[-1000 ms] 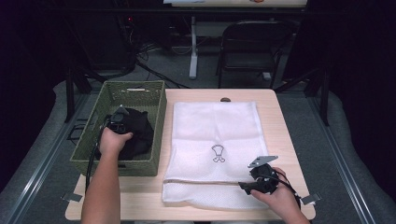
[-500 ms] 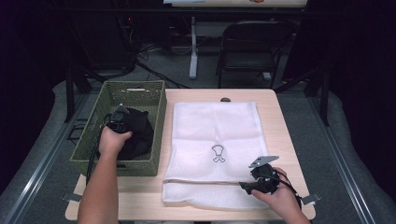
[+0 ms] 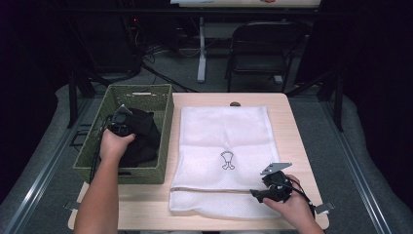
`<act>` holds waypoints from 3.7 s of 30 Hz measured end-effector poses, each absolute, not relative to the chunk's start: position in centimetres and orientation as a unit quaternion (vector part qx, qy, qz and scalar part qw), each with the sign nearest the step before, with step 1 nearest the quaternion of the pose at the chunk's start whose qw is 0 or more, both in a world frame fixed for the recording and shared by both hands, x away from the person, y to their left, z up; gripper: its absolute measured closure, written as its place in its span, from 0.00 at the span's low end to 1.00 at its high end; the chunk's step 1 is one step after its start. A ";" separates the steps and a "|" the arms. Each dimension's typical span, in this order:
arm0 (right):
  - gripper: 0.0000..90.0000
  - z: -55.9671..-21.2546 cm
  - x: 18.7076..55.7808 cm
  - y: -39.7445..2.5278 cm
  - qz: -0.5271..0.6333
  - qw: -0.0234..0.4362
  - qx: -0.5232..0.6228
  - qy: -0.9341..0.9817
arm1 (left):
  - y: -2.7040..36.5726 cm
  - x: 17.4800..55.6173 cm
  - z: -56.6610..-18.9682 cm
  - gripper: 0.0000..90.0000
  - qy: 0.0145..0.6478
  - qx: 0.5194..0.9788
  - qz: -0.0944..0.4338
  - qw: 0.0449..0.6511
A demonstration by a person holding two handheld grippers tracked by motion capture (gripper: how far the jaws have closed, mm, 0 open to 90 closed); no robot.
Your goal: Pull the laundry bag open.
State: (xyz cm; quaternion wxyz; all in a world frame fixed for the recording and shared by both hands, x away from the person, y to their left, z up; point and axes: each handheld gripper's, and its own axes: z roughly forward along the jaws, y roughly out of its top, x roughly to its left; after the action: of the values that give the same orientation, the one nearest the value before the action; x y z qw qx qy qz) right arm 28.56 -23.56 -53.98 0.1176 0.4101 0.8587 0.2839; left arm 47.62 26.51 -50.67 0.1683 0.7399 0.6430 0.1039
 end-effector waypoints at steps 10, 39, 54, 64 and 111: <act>0.39 -53.8 28.5 -23.5 0.290 0.129 0.406 0.857 | 27.0 47.4 -48.2 0.75 0.636 0.740 0.122 0.179; 0.54 -54.1 28.2 -22.6 0.297 0.130 0.371 0.870 | 26.6 46.5 -42.9 0.75 0.620 0.747 0.135 0.201; 0.65 -54.2 28.3 -21.9 0.287 0.132 0.349 0.882 | 26.5 45.7 -40.9 0.75 0.613 0.748 0.144 0.210; 0.74 -53.8 29.2 -21.7 0.299 0.117 0.341 0.884 | 26.5 45.0 -39.6 0.75 0.607 0.751 0.145 0.215; 0.94 -55.6 31.2 -17.0 0.296 0.067 0.265 0.915 | 24.3 41.7 -37.1 0.75 0.559 0.786 0.125 0.232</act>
State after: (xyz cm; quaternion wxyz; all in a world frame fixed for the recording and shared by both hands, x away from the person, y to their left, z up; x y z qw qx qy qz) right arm 31.17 -17.02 -55.62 0.0675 0.2649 0.9151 0.2964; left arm 41.75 24.30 -37.12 0.2319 0.7862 0.5590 0.1251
